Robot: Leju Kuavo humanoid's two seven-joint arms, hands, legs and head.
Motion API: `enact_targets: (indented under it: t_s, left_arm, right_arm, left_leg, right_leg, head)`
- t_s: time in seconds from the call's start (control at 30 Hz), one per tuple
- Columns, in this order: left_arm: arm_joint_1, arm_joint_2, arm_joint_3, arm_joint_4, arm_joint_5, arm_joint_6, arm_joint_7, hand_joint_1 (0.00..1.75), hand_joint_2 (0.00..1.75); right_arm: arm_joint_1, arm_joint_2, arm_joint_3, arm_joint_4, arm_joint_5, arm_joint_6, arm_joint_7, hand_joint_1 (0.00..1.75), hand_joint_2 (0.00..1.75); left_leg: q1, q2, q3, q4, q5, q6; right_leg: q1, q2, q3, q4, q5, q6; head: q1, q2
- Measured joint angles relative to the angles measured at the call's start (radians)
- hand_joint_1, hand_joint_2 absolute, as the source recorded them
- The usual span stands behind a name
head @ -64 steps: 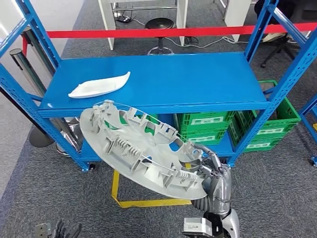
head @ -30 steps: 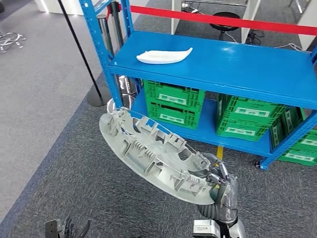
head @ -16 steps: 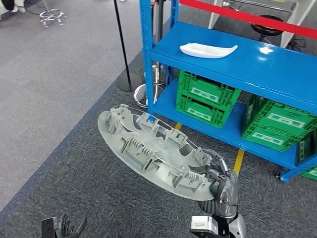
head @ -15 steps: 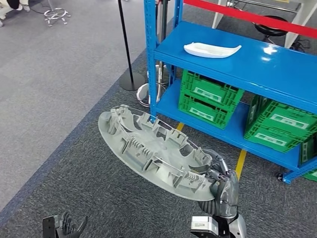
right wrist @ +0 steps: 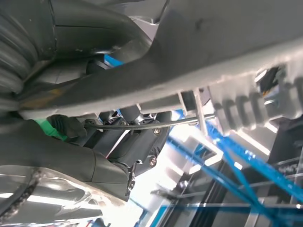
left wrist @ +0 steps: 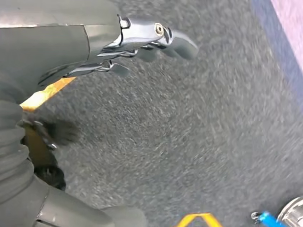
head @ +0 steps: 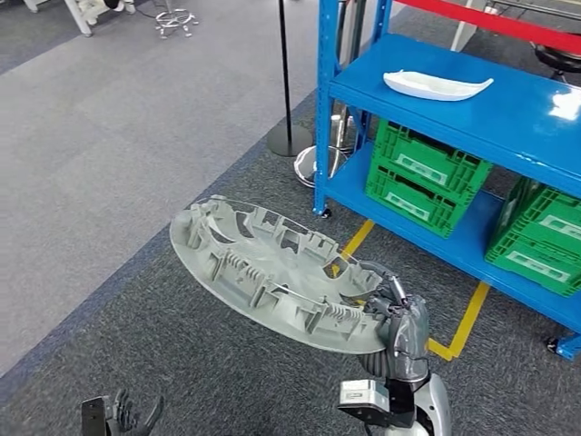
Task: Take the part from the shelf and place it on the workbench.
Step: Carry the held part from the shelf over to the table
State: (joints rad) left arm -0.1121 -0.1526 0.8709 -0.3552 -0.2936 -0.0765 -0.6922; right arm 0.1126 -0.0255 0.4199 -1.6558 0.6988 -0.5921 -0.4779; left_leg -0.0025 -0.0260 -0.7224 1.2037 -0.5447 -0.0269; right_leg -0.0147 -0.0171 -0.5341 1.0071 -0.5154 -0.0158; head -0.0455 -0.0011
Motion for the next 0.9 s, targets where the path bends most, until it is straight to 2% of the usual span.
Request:
enact_targets:
  t_s: [0.03,0.07,0.1,0.13,0.17,0.23,0.27,0.3,0.33,0.37,0.4,0.43,0.47,0.5,0.53,0.57,0.6,0.63,0.67,0.7,0.73,0.77,0.8,0.83,0.87,0.9]
  left_arm:
    - [-0.001,0.0,-0.001,0.002,0.001,0.004,0.001,0.0,1.75]
    - [-0.001,-0.001,-0.001,0.005,0.002,0.009,0.003,0.0,1.75]
    - [0.0,-0.001,-0.001,0.009,0.005,0.014,0.007,0.0,1.75]
    - [0.002,0.0,-0.001,0.014,0.008,0.02,0.014,0.0,1.75]
    - [0.004,0.001,0.0,0.019,0.01,0.025,0.023,0.0,1.75]
    - [0.006,0.005,0.0,0.025,0.012,0.036,0.038,0.0,1.75]
    - [0.007,0.008,0.0,0.029,0.012,0.042,0.045,0.0,1.75]
    - [0.008,0.011,0.001,0.033,0.013,0.048,0.055,0.0,1.75]
    - [0.013,0.014,0.002,0.038,0.013,0.057,0.07,0.0,1.75]
    - [0.02,0.018,0.005,0.045,0.013,0.068,0.087,0.0,1.75]
    - [0.028,0.021,0.007,0.052,0.013,0.081,0.107,0.0,1.75]
    - [0.035,0.024,0.009,0.058,0.011,0.097,0.127,0.0,1.75]
    - [0.041,0.026,0.011,0.063,0.009,0.112,0.145,0.0,1.75]
    - [0.044,0.028,0.013,0.068,0.004,0.128,0.165,0.0,1.75]
    - [0.047,0.029,0.015,0.073,-0.001,0.141,0.182,0.0,1.75]
    - [0.051,0.029,0.017,0.078,-0.006,0.152,0.197,0.0,1.75]
    - [0.056,0.029,0.018,0.083,-0.01,0.16,0.209,0.0,1.75]
    - [0.061,0.028,0.019,0.087,-0.014,0.165,0.216,0.0,1.75]
    - [0.064,0.028,0.019,0.09,-0.015,0.168,0.219,0.0,1.75]
    - [0.066,0.027,0.019,0.093,-0.017,0.169,0.221,0.0,1.75]
    - [0.067,0.027,0.019,0.094,-0.018,0.171,0.222,0.0,1.75]
    - [0.067,0.027,0.019,0.096,-0.019,0.173,0.226,0.0,1.75]
    - [0.067,0.027,0.019,0.097,-0.02,0.177,0.232,0.0,1.75]
    - [0.068,0.028,0.02,0.098,-0.021,0.181,0.24,0.0,1.75]
    - [0.071,0.029,0.022,0.099,-0.021,0.184,0.248,0.0,1.75]
    - [0.074,0.03,0.024,0.101,-0.022,0.183,0.254,0.0,1.75]
  right_arm:
    - [-0.001,-0.001,-0.002,0.001,0.005,0.001,0.001,1.75,1.75]
    - [-0.003,-0.002,-0.004,0.002,0.011,0.001,0.002,1.75,1.75]
    - [-0.005,-0.003,-0.006,0.003,0.015,0.001,0.003,1.75,1.75]
    - [-0.007,-0.005,-0.01,0.003,0.019,0.002,0.005,1.75,1.75]
    - [-0.008,-0.006,-0.014,0.003,0.021,0.002,0.008,1.75,1.75]
    - [-0.01,-0.008,-0.023,0.001,0.022,0.004,0.013,1.75,1.75]
    - [-0.011,-0.009,-0.027,0.0,0.022,0.005,0.015,1.75,1.75]
    - [-0.013,-0.011,-0.029,-0.001,0.022,0.006,0.016,1.75,1.75]
    - [-0.015,-0.012,-0.031,-0.002,0.021,0.006,0.016,1.75,1.75]
    - [-0.017,-0.014,-0.033,-0.002,0.021,0.007,0.016,1.75,1.75]
    - [-0.016,-0.016,-0.035,-0.004,0.021,0.007,0.016,1.75,1.75]
    - [-0.014,-0.019,-0.038,-0.005,0.021,0.007,0.015,1.75,1.75]
    - [-0.01,-0.023,-0.041,-0.007,0.022,0.006,0.014,1.75,1.75]
    - [-0.005,-0.027,-0.045,-0.009,0.022,0.006,0.013,1.75,1.75]
    - [-0.001,-0.031,-0.048,-0.01,0.022,0.005,0.013,1.75,1.75]
    - [0.003,-0.035,-0.052,-0.01,0.022,0.005,0.013,1.75,1.75]
    - [0.006,-0.038,-0.054,-0.011,0.023,0.005,0.013,1.75,1.75]
    - [0.007,-0.04,-0.056,-0.013,0.023,0.005,0.013,1.75,1.75]
    - [0.008,-0.041,-0.058,-0.015,0.023,0.005,0.013,1.75,1.75]
    - [0.008,-0.042,-0.059,-0.018,0.023,0.005,0.013,1.75,1.75]
    - [0.009,-0.042,-0.061,-0.022,0.023,0.005,0.013,1.75,1.75]
    - [0.01,-0.042,-0.063,-0.026,0.023,0.005,0.013,1.75,1.75]
    - [0.011,-0.043,-0.064,-0.029,0.024,0.005,0.013,1.75,1.75]
    - [0.013,-0.043,-0.065,-0.031,0.024,0.004,0.012,1.75,1.75]
    - [0.013,-0.043,-0.066,-0.032,0.025,0.004,0.012,1.75,1.75]
    - [0.013,-0.044,-0.067,-0.034,0.026,0.004,0.012,1.75,1.75]
  left_leg:
    - [0.005,0.012,-0.007,0.06,-0.028,-0.005]
    - [0.008,0.017,-0.003,0.098,-0.032,-0.009]
    - [0.011,0.02,0.015,0.102,-0.015,-0.011]
    - [0.012,0.025,0.051,0.073,0.011,-0.01]
    - [0.012,0.04,0.102,0.012,0.032,-0.007]
    - [0.004,0.079,0.21,-0.139,0.032,0.007]
    - [-0.002,0.091,0.239,-0.189,0.023,0.016]
    - [-0.009,0.09,0.25,-0.217,0.019,0.025]
    - [-0.013,0.081,0.244,-0.225,0.026,0.036]
    - [-0.015,0.073,0.236,-0.229,0.039,0.044]
    - [-0.014,0.064,0.228,-0.234,0.051,0.052]
    - [-0.012,0.055,0.217,-0.238,0.065,0.061]
    - [-0.012,0.046,0.203,-0.237,0.078,0.067]
    - [-0.013,0.033,0.186,-0.236,0.09,0.072]
    - [-0.015,0.02,0.168,-0.235,0.104,0.075]
    - [-0.017,0.005,0.149,-0.233,0.118,0.076]
    - [-0.018,-0.009,0.13,-0.23,0.132,0.076]
    - [-0.019,-0.022,0.111,-0.227,0.145,0.075]
    - [-0.019,-0.035,0.093,-0.222,0.157,0.073]
    - [-0.02,-0.048,0.077,-0.216,0.168,0.07]
    - [-0.021,-0.06,0.064,-0.211,0.179,0.067]
    - [-0.021,-0.072,0.055,-0.207,0.19,0.064]
    - [-0.021,-0.084,0.049,-0.205,0.201,0.06]
    - [-0.021,-0.098,0.044,-0.206,0.212,0.055]
    - [-0.021,-0.099,0.039,-0.205,0.214,0.051]
    - [-0.021,-0.084,0.032,-0.193,0.198,0.045]
  right_leg:
    - [0.003,-0.017,-0.013,0.001,0.009,-0.001]
    - [0.005,-0.033,-0.026,0.003,0.018,-0.001]
    - [0.006,-0.048,-0.039,0.004,0.026,-0.001]
    - [0.008,-0.062,-0.051,0.005,0.035,0.0]
    - [0.009,-0.074,-0.06,0.006,0.043,0.001]
    - [0.013,-0.098,-0.073,0.007,0.057,0.008]
    - [0.013,-0.11,-0.076,0.007,0.065,0.014]
    - [0.011,-0.123,-0.078,0.005,0.074,0.021]
    - [0.009,-0.134,-0.079,0.002,0.082,0.028]
    - [0.005,-0.127,-0.081,0.003,0.081,0.035]
    - [0.002,-0.103,-0.088,0.013,0.063,0.041]
    - [0.001,-0.069,-0.098,0.042,0.026,0.044]
    - [-0.001,-0.03,-0.113,0.091,-0.025,0.046]
    - [0.001,-0.005,-0.13,0.154,-0.076,0.046]
    - [0.003,0.008,-0.14,0.217,-0.111,0.044]
    - [0.005,0.013,-0.14,0.26,-0.122,0.041]
    - [0.008,0.016,-0.126,0.27,-0.108,0.037]
    - [0.011,0.02,-0.095,0.245,-0.08,0.032]
    - [0.013,0.033,-0.05,0.19,-0.052,0.025]
    - [0.014,0.059,0.005,0.116,-0.042,0.018]
    - [0.013,0.084,0.053,0.047,-0.044,0.015]
    - [0.013,0.103,0.083,-0.003,-0.052,0.014]
    - [0.014,0.11,0.096,-0.029,-0.062,0.015]
    - [0.013,0.099,0.092,-0.034,-0.06,0.016]
    - [0.012,0.084,0.084,-0.034,-0.054,0.013]
    - [0.011,0.068,0.078,-0.034,-0.048,0.007]
  head:
    - [0.0,0.0]
    - [0.0,0.0]
    - [0.0,0.0]
    - [0.0,0.0]
    - [0.0,0.0]
    - [0.0,0.0]
    - [0.0,0.0]
    - [0.001,0.0]
    - [0.001,0.0]
    - [0.001,0.0]
    - [0.001,0.0]
    - [0.002,0.0]
    - [0.003,0.0]
    - [0.004,0.0]
    - [0.005,0.0]
    - [0.005,0.0]
    - [0.005,0.0]
    - [0.005,0.0]
    - [0.005,0.0]
    - [0.005,0.0]
    - [0.004,0.0]
    - [0.004,0.0]
    - [0.005,0.0]
    - [0.006,0.0]
    - [0.008,0.0]
    - [0.006,0.0]
